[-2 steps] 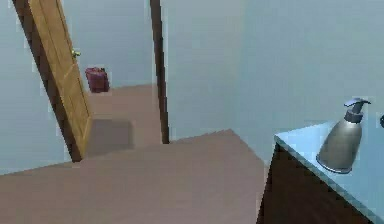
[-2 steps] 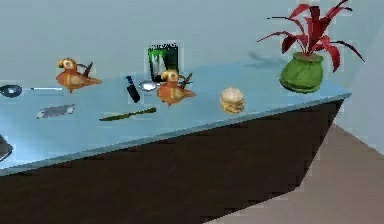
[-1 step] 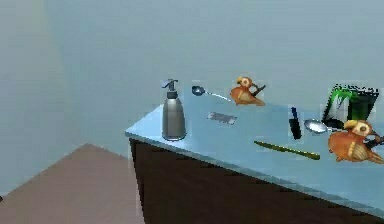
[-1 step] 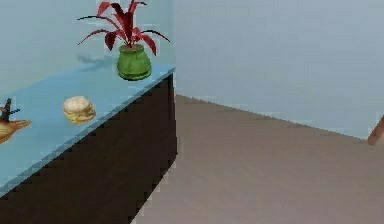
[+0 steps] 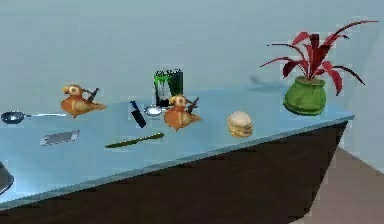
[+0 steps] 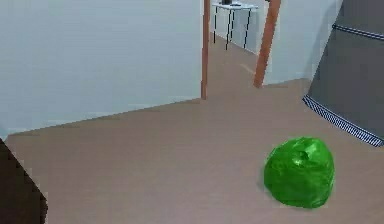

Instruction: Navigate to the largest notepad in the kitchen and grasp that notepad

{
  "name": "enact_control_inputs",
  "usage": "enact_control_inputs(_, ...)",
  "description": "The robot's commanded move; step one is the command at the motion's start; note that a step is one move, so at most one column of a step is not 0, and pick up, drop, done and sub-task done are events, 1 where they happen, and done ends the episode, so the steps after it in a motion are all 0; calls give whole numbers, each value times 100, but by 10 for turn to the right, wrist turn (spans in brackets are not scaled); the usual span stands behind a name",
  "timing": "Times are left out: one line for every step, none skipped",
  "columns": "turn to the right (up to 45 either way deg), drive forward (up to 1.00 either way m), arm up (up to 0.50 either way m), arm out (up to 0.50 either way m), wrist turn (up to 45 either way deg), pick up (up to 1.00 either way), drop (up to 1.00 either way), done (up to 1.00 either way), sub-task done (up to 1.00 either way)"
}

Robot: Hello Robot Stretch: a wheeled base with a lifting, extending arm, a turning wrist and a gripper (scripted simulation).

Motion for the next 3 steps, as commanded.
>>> enact_control_inputs(360, 0, 0, 0, 0, 0, 0, 0, 0)
enact_control_inputs(0, 75, 0, 0, 0, 0, 0, 0, 0)
enact_control_inputs(-450, 0, 0, 0, 0, 0, 0, 0, 0)
